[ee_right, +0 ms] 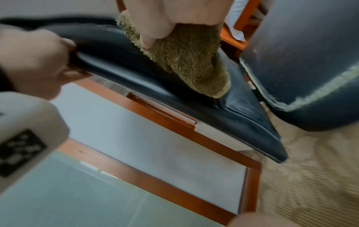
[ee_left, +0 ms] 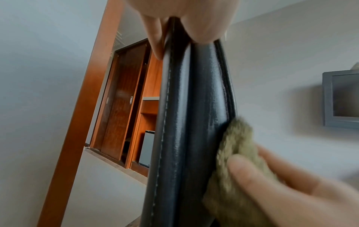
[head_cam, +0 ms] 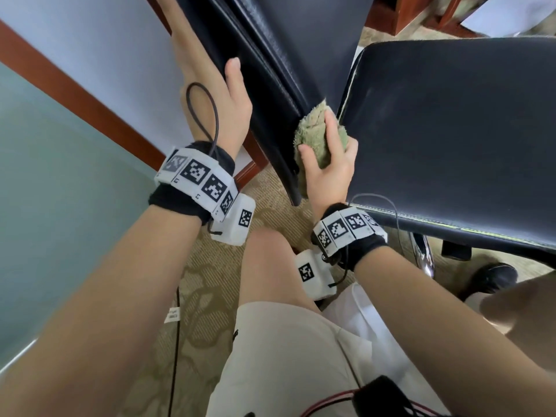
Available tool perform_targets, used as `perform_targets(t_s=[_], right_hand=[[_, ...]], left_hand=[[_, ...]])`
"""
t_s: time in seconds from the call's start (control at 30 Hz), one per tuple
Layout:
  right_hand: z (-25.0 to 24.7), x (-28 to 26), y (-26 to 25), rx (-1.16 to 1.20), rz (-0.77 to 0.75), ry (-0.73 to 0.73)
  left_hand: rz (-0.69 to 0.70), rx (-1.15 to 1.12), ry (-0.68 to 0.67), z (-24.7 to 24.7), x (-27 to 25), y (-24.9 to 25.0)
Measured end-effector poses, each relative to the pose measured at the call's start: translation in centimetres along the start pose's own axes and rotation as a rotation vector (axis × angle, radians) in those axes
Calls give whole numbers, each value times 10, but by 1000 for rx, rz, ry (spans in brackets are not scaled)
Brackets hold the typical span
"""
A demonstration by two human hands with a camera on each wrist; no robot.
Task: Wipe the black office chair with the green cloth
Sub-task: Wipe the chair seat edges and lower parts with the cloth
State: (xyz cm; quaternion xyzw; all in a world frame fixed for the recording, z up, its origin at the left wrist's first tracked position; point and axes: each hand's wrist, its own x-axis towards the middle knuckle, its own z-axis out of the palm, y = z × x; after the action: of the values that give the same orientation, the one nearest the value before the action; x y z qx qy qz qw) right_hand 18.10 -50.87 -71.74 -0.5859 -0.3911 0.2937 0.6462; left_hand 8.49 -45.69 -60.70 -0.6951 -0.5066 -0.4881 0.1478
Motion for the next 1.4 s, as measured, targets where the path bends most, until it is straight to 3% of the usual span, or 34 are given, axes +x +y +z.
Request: perform_targets(t_s=[0.1,0.23,0.33,0.5,0.7,0.9,1.17,1.4], right_hand=[[-5,-5,21,-147,165,-30],[-30,-7,51,-276,535,-100],[-39,-8,45,-219,437,-54],[-21,-6,2,79,287,55],[14,-23,-22,254,348,74],[26,-29,-24,98,282,-42],[38,-20,-13,-35,66,171],[52,-6,-11,-43,75,264]], left_hand=[[-2,-18,-9,-1,2,1],[-18,-108,-65,-8,4,1],[38,-121,-85,-11,6,-2],[114,-108,-113,-16,5,-3],[104,-91,-77,-12,0,-3],[76,-148,-57,-13,3,-5],[58,-132,-69,-11,1,-5],[124,-145,-14,-7,2,-10]])
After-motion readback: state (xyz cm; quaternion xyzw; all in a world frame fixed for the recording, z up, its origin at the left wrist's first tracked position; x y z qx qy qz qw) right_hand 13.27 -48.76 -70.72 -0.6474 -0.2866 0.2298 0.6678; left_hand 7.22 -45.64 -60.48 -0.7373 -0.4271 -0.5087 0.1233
